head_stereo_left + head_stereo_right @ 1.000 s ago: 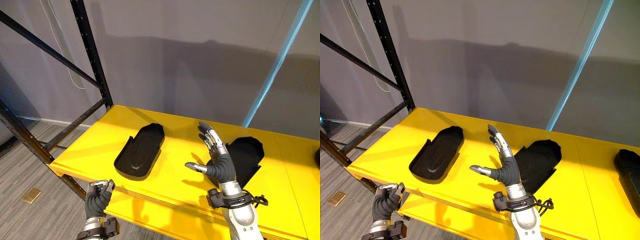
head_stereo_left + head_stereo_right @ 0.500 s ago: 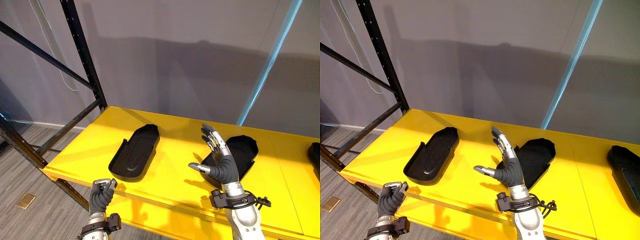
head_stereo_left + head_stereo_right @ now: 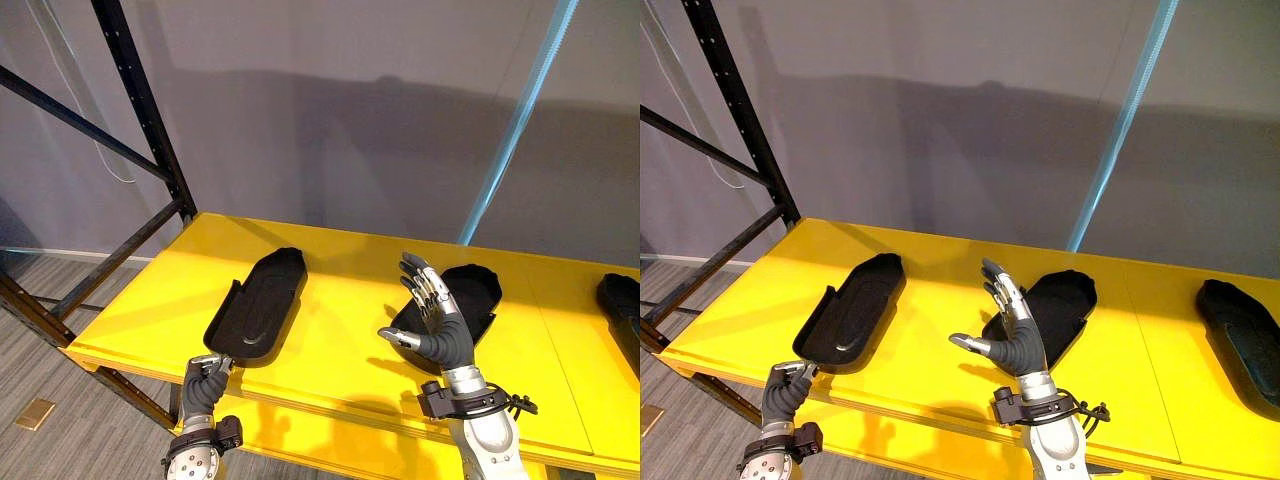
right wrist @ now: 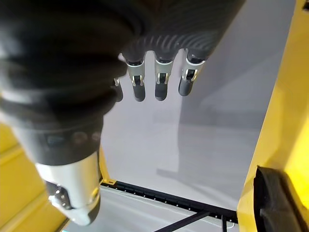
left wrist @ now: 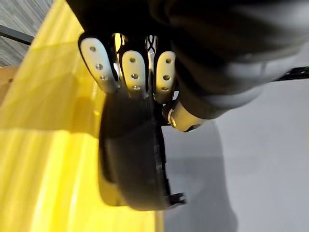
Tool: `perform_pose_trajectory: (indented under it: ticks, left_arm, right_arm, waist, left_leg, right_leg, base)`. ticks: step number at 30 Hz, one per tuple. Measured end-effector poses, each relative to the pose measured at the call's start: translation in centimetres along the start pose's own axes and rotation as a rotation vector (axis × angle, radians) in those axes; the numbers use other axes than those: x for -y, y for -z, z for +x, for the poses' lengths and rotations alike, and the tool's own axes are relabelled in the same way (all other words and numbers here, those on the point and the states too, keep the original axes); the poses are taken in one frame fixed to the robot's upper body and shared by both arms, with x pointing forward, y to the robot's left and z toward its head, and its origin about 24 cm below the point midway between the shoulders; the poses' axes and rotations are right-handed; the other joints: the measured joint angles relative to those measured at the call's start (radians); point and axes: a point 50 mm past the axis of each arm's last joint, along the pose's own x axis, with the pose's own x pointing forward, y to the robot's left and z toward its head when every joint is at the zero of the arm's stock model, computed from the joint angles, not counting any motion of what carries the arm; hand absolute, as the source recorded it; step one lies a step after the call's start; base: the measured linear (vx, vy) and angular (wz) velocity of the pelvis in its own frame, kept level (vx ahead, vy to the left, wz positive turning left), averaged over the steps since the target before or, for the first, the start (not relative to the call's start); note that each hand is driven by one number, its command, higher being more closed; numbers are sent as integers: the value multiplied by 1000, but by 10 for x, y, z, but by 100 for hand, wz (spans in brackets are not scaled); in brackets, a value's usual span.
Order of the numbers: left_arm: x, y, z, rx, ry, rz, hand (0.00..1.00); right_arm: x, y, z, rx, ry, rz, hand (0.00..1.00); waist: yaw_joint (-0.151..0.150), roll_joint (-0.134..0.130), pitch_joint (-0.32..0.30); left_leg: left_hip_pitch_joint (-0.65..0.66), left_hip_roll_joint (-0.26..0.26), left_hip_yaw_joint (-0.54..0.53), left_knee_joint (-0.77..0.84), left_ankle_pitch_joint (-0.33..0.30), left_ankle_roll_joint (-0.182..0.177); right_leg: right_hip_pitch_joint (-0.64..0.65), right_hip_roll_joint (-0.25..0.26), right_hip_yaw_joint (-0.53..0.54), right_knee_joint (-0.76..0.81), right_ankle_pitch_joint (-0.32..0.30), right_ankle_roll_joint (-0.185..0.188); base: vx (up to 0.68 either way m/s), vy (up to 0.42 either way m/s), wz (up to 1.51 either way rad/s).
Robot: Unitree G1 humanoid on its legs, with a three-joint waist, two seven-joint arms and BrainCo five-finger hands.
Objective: Walk over and take plastic housings, then place them on the shelf
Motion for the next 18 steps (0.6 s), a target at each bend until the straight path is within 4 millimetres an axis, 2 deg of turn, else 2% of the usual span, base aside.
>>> perform_pose_trajectory:
  ticks: [13,18]
  left_arm:
    - [-5,-6,30,26,-46,-3,100]
    - [-5,-9,42,31,-56,-14,100]
  right_arm:
    - [2,4,-7,-28,17,36,0]
    - [2,5,-10,-41,19,39,0]
  waist:
    - [-4,-1,-1]
    - [-27,-3,-2]
  left_leg:
    - [-3,9,30,0,-4,-6]
    - [-6,9,33,0,-4,-6]
  right_leg:
    - [-15,11,28,-12,12,-3]
    - [-17,12,32,-26,21,-3]
  base:
    - [-10,8,-6]
    - [-6,7,-2]
